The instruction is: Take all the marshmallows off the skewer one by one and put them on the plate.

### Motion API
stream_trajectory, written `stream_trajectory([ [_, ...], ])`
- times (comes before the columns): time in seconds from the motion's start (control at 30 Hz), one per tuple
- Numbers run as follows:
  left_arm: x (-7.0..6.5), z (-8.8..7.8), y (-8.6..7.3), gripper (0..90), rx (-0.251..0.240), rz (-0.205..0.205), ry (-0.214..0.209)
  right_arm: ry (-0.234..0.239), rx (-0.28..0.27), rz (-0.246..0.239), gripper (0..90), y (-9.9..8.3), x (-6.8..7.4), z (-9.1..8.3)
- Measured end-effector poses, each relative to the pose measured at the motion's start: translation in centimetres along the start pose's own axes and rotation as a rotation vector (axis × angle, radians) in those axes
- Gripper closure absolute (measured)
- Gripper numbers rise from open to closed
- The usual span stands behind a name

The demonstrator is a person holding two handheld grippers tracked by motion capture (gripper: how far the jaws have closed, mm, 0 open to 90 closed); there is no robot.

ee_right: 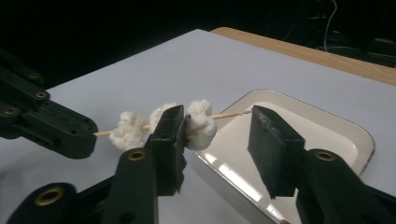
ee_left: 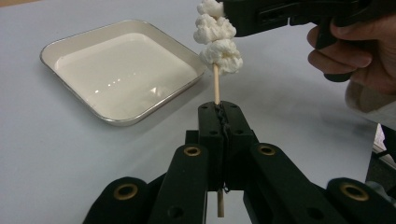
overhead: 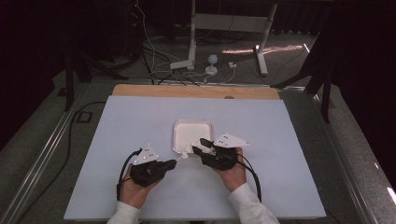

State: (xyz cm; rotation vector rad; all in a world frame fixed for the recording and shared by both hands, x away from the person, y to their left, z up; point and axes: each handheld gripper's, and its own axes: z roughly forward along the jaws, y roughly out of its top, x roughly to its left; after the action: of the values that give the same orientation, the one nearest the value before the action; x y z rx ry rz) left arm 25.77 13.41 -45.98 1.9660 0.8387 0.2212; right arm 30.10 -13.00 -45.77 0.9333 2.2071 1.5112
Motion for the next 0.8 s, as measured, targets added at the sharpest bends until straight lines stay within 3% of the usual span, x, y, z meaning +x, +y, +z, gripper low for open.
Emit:
stream_trajectory([
  [0.17,0.1,-0.1,0.0,89.8,-0.004,-0.012,-0.006,-0.010,-0.002,-0.011,67.8,0.0,0.2,0.0],
  [0.4,0.0,-0.1,0.0,89.8,-0.006,-0.013,-0.019,-0.011,0.006,-0.028,69.3,-0.1,0.7,0.4],
  [0.6,-0.1,0.1,0.1,89.9,0.001,-0.011,-0.024,-0.019,0.038,-0.026,76.4,-0.3,0.7,0.7],
  [0.8,-0.1,0.1,0.1,89.9,-0.005,-0.025,-0.020,-0.070,0.032,-0.060,81.6,-0.1,1.2,0.9],
])
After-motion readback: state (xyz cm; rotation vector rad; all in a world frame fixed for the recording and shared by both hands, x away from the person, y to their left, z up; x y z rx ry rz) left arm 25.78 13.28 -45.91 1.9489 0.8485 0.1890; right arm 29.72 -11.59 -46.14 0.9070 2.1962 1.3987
